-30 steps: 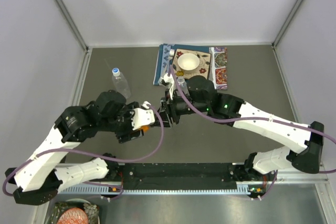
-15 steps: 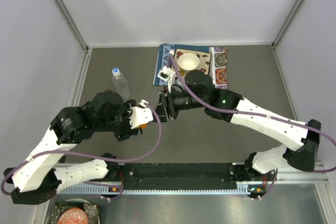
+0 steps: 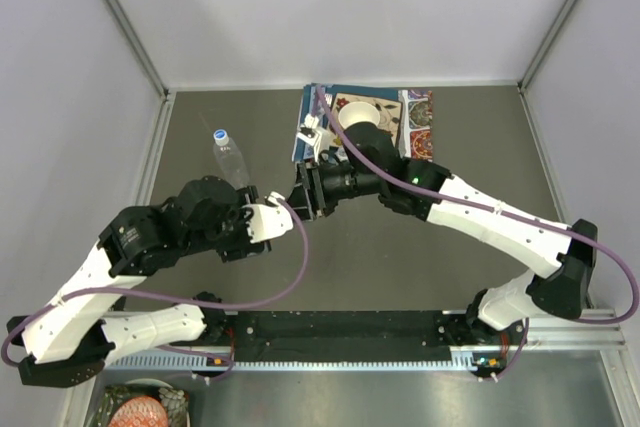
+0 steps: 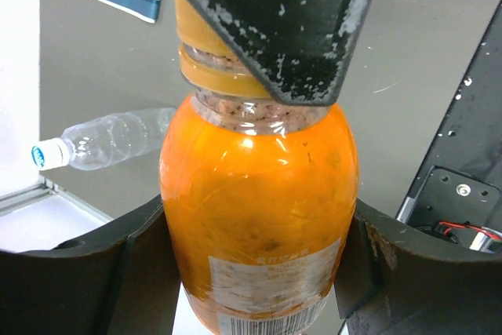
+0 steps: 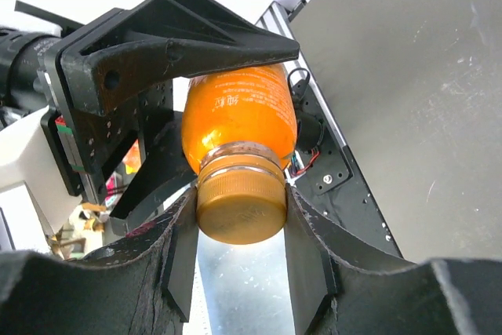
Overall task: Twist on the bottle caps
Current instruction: Screw the bottle cap onto the plastic bottle.
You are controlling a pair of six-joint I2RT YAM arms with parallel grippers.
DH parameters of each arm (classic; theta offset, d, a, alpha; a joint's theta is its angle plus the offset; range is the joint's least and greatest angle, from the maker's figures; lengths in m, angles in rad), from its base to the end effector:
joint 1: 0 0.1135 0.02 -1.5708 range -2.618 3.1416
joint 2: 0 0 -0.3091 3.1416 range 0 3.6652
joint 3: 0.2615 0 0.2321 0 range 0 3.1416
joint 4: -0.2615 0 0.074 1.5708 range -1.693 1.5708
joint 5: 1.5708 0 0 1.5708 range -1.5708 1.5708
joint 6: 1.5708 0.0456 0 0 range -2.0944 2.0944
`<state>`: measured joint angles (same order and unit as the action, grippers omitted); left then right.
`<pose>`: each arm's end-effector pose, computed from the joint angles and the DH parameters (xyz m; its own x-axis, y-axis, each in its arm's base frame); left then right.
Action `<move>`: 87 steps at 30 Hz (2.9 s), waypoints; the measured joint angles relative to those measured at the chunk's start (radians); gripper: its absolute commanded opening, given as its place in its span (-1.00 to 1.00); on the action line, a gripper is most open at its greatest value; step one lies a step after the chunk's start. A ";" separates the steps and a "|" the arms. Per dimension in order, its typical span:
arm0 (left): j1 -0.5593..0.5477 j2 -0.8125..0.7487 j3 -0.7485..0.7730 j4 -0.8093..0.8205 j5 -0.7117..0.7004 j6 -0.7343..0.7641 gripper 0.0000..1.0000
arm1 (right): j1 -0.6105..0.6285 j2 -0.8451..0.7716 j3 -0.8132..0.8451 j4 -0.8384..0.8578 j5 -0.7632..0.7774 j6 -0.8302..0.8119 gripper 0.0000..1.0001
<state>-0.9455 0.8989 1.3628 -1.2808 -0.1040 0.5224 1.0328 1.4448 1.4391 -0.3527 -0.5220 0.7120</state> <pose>0.0524 -0.0645 0.4224 0.0118 0.8315 -0.5554 0.8757 0.2595 0.4071 0.1404 0.2796 0.4391 -0.7787 -0.1998 -0.5947 -0.6272 0.2295 0.7442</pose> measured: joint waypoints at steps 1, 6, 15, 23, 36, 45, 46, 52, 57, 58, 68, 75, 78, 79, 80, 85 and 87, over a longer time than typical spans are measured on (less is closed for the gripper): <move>-0.004 0.000 0.000 0.003 -0.015 0.001 -0.71 | 0.000 0.002 0.003 0.000 0.007 0.008 -0.40; -0.010 0.000 -0.010 0.040 -0.069 0.000 -0.73 | -0.002 0.001 0.010 0.008 0.060 0.048 -0.39; -0.009 -0.004 -0.010 0.090 -0.142 -0.043 -0.74 | -0.008 0.020 0.049 0.024 0.104 0.130 -0.07; 0.000 -0.006 -0.015 0.198 -0.126 -0.137 -0.75 | -0.007 0.030 0.120 -0.028 0.150 0.109 0.17; 0.038 -0.034 -0.076 0.383 -0.063 -0.214 -0.76 | 0.002 0.028 0.243 -0.167 0.245 -0.015 0.53; 0.058 -0.046 -0.078 0.566 0.060 -0.241 -0.76 | -0.001 0.021 0.262 -0.198 0.275 -0.078 0.98; 0.062 -0.049 -0.079 0.576 0.066 -0.243 -0.76 | -0.002 0.021 0.271 -0.208 0.277 -0.088 0.98; 0.087 -0.072 -0.098 0.621 0.085 -0.263 -0.75 | -0.003 0.009 0.351 -0.294 0.313 -0.157 0.98; 0.112 -0.100 -0.124 0.632 0.089 -0.277 -0.75 | -0.004 -0.043 0.420 -0.377 0.346 -0.228 0.98; 0.117 -0.106 -0.128 0.632 0.089 -0.286 -0.75 | -0.004 -0.070 0.424 -0.396 0.352 -0.250 0.98; 0.154 -0.198 -0.170 0.713 0.224 -0.328 -0.76 | -0.008 -0.403 0.205 -0.390 0.348 -0.566 0.98; 0.154 -0.244 -0.228 0.896 0.569 -0.427 -0.77 | -0.008 -0.495 0.106 -0.213 0.229 -0.794 0.98; 0.159 -0.224 -0.280 0.969 0.713 -0.494 -0.78 | -0.008 -0.446 0.156 -0.141 0.136 -0.840 0.96; 0.163 -0.211 -0.295 0.991 0.755 -0.518 -0.79 | -0.008 -0.423 0.177 -0.118 0.101 -0.851 0.96; 0.167 -0.199 -0.306 1.007 0.790 -0.536 -0.79 | -0.008 -0.405 0.193 -0.092 0.068 -0.861 0.95; 0.177 -0.153 -0.358 1.090 0.912 -0.609 -0.81 | -0.008 -0.322 0.219 -0.018 -0.064 -0.877 0.86; 0.179 -0.145 -0.362 1.107 0.937 -0.624 -0.81 | -0.008 -0.291 0.225 -0.005 -0.110 -0.875 0.84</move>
<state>-0.7662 0.7540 1.0012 -0.1734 0.8326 -0.1017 1.0248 1.1542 1.6646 -0.3573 -0.6323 -0.1627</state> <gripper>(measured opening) 0.681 0.943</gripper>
